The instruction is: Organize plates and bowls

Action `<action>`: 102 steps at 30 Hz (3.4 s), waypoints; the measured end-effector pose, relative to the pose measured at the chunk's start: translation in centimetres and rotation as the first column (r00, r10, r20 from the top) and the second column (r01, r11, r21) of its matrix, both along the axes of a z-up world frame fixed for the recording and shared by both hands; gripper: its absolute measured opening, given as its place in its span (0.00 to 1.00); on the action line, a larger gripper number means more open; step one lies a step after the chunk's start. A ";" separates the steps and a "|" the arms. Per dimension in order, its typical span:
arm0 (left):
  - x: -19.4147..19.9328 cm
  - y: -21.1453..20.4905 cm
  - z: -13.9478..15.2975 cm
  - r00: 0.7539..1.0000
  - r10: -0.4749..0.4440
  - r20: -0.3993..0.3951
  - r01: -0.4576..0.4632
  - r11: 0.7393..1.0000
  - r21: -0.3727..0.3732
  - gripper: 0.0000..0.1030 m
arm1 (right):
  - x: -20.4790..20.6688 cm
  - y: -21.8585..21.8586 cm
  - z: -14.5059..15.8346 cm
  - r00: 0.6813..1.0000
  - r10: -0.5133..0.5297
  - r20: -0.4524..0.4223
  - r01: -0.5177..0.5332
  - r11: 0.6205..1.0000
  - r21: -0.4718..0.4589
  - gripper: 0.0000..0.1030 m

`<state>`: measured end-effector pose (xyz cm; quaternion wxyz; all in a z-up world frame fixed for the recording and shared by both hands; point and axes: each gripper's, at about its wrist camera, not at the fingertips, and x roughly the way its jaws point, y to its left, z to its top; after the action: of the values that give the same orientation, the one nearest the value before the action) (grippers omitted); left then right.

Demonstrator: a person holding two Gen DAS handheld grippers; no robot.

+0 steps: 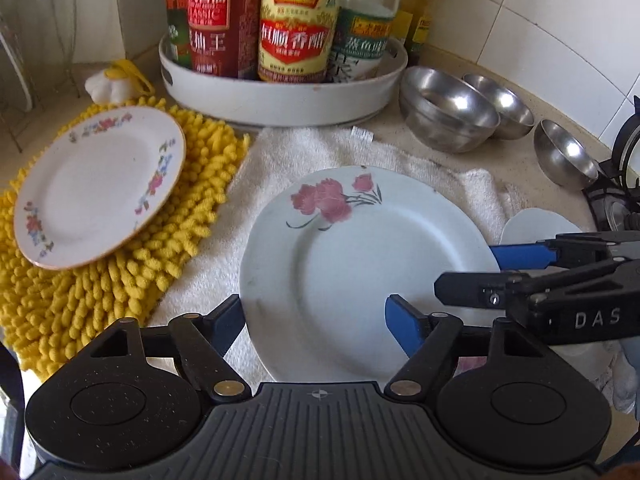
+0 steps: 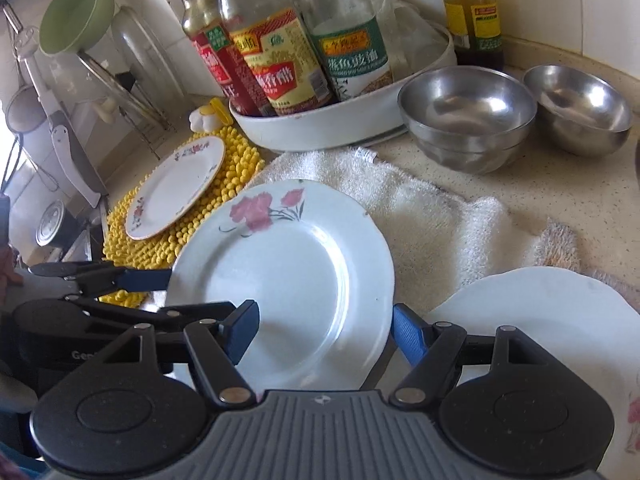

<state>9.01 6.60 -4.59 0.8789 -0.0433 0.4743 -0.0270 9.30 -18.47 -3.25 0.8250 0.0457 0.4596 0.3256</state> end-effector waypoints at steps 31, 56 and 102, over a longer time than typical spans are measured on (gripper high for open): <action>0.5 -6.3 1.0 0.978 -0.207 0.011 0.207 0.978 0.017 0.78 | -3.8 -7.7 1.9 0.971 -0.237 0.020 0.237 0.972 0.010 0.73; 2.3 -14.2 -0.8 0.921 -0.390 -0.013 0.390 0.921 0.013 0.79 | -4.1 -14.1 0.5 0.916 -0.388 0.104 0.397 0.914 -0.080 0.73; 1.0 2.2 1.2 1.000 -0.017 -0.024 0.020 0.990 0.141 0.82 | 1.5 10.1 3.5 0.978 0.122 0.167 -0.107 0.990 -0.096 0.73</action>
<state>10.03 8.81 -3.40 0.8741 0.0232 0.4852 -0.0008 10.80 -8.41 0.24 0.8427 -0.0450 0.4019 0.3553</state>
